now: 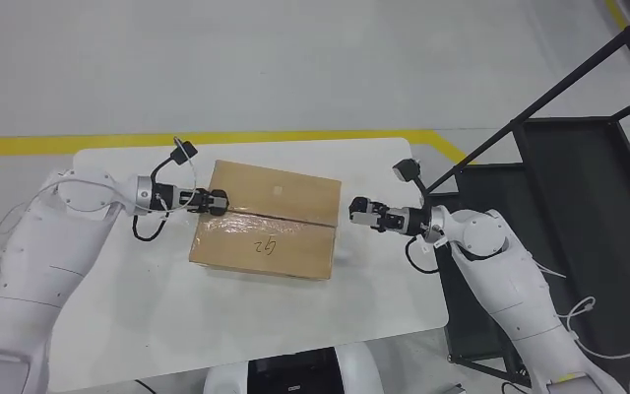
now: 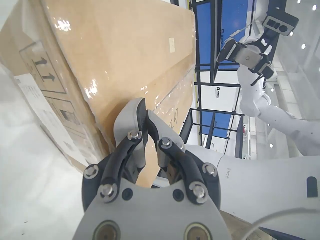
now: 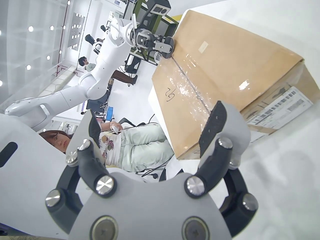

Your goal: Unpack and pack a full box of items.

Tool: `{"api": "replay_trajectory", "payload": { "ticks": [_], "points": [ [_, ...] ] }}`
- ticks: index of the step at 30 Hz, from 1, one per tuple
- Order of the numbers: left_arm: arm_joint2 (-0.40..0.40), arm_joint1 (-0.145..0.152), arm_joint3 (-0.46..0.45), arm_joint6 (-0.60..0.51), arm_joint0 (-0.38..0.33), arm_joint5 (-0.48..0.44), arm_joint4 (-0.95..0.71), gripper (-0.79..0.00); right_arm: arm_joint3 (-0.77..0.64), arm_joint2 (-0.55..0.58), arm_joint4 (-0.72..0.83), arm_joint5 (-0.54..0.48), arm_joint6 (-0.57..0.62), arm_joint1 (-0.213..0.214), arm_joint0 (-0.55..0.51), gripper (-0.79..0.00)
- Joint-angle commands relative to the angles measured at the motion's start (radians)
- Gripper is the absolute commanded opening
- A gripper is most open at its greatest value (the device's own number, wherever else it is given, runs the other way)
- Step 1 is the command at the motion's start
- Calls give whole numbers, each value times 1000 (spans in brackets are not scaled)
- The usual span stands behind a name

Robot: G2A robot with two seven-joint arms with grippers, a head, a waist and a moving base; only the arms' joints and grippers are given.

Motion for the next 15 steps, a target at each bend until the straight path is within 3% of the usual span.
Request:
{"api": "replay_trajectory", "payload": {
  "ticks": [1, 15],
  "points": [
    [-13, 4, -1, -4, 10, 2, -11, -785, 7, 4, -4, 3, -9, 1, 1, 0],
    [-162, 48, -46, 77, 96, 0, -45, -785, 28, 99, -4, -27, -47, 17, -29, 0]
  ]
}}
